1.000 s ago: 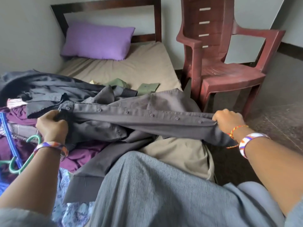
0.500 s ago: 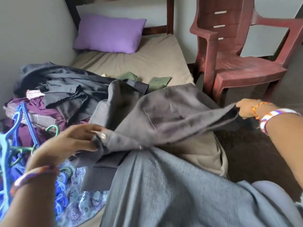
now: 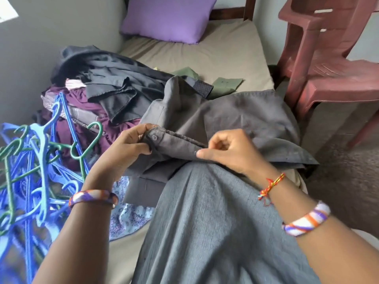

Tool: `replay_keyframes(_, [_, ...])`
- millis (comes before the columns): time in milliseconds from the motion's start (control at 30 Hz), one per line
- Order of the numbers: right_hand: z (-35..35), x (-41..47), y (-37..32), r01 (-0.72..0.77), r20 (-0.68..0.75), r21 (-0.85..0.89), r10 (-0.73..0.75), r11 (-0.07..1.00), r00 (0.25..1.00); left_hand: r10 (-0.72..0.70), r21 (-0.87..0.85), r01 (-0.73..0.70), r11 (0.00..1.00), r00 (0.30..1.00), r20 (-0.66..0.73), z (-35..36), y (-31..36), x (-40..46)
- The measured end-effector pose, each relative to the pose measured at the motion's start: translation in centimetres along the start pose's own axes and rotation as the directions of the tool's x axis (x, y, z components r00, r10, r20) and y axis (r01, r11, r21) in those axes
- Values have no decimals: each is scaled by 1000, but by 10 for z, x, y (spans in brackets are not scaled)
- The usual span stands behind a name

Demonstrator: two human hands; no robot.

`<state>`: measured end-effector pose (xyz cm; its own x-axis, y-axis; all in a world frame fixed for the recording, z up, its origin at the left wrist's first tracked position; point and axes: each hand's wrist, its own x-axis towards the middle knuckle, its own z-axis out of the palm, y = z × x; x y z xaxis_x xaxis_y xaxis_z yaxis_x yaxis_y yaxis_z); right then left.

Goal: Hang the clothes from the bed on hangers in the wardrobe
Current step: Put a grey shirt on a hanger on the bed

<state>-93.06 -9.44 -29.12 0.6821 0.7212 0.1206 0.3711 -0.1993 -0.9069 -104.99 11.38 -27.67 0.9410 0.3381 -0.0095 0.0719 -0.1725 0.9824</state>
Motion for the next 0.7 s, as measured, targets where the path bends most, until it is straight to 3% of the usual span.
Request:
replay_keyframes(100, [15, -2, 0, -32, 77, -114, 41, 993, 996, 21, -5, -21, 1000, 1000, 15, 0, 4, -4])
replay_keyframes(167, [21, -3, 6, -103, -56, -202, 93, 974, 994, 17, 12, -18, 1000, 997, 75, -1, 4, -7])
replay_keyframes(267, [28, -3, 10, -211, -200, -112, 186, 971, 962, -18, 160, -20, 987, 973, 230, -4, 10, -10])
replay_keyframes(367, [34, -3, 10, -286, -268, 31, 283, 958, 921, -125, 563, -85, 822, 938, 325, -6, 22, -8])
replay_keyframes(467, [41, -3, 6, -353, -255, 177, 389, 919, 885, -391, 731, 108, 674, 892, 229, 3, 46, -5])
replay_keyframes(533, [44, -3, 3, -390, -208, 270, 449, 881, 869, -454, 855, 117, 506, 879, 149, 18, 60, 1])
replay_keyframes(600, [46, -3, 1, -402, -194, 303, 469, 864, 861, -380, 946, 62, 320, 923, 68, 39, 68, 12])
replay_keyframes(700, [46, -2, -1, -406, -172, 336, 479, 850, 861, -234, 955, -10, 297, 969, 83, 66, 65, 36])
